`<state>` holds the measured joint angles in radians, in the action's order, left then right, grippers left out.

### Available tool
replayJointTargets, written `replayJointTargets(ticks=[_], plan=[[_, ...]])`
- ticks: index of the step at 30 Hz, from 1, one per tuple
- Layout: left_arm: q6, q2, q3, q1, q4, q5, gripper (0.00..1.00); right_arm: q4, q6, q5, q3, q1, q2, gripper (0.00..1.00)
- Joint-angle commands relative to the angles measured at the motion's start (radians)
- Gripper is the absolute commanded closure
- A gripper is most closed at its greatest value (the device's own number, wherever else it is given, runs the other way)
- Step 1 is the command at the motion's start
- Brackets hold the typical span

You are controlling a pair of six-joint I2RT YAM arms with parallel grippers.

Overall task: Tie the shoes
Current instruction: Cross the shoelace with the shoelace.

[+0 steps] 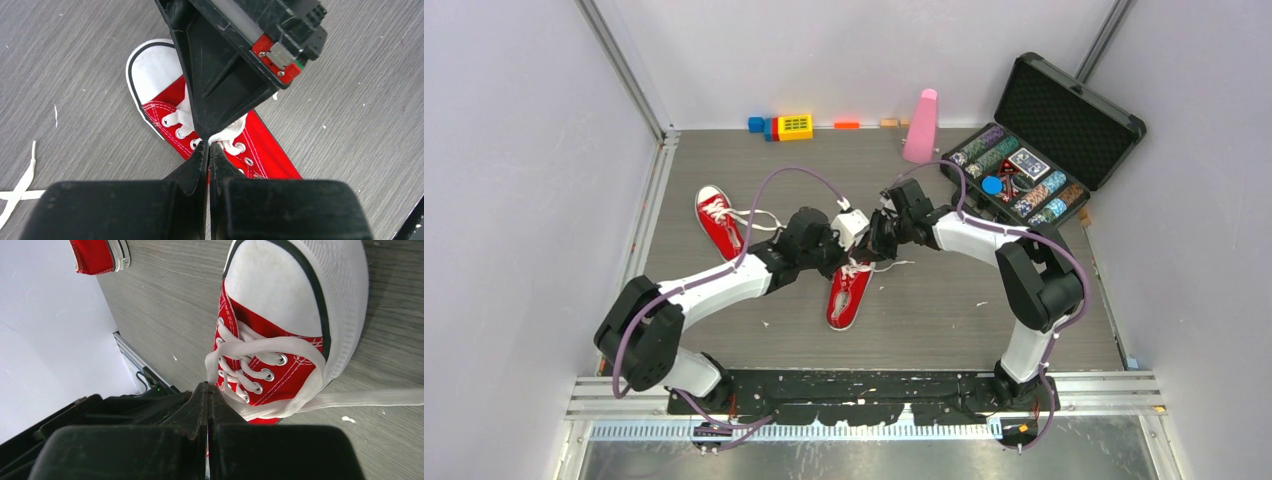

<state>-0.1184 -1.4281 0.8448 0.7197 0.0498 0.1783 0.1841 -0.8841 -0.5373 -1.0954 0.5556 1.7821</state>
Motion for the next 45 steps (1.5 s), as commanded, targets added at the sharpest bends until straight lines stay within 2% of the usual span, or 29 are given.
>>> replayJointTargets(ticks=[1,7,21,37,40,45], plan=[[-0.025,-0.023,0.025,0.004,-0.053,-0.014,1.00,-0.002,0.030,-0.080,-0.001,0.008,0.003,1.00],[-0.023,-0.031,0.024,0.004,-0.053,-0.056,1.00,-0.002,0.037,-0.124,0.006,0.009,-0.010,1.00],[-0.014,0.064,-0.059,0.004,-0.111,0.000,1.00,0.007,0.021,-0.142,-0.034,0.027,0.019,1.00],[-0.003,0.024,-0.036,0.004,-0.082,-0.038,1.00,-0.069,-0.034,-0.194,-0.005,0.038,0.009,1.00],[0.012,0.009,-0.024,0.004,-0.082,-0.026,0.96,-0.120,-0.081,-0.198,0.008,0.028,0.001,1.00],[0.048,-0.002,0.001,0.005,-0.058,-0.028,0.85,-0.175,-0.118,-0.199,0.022,0.010,0.029,1.00]])
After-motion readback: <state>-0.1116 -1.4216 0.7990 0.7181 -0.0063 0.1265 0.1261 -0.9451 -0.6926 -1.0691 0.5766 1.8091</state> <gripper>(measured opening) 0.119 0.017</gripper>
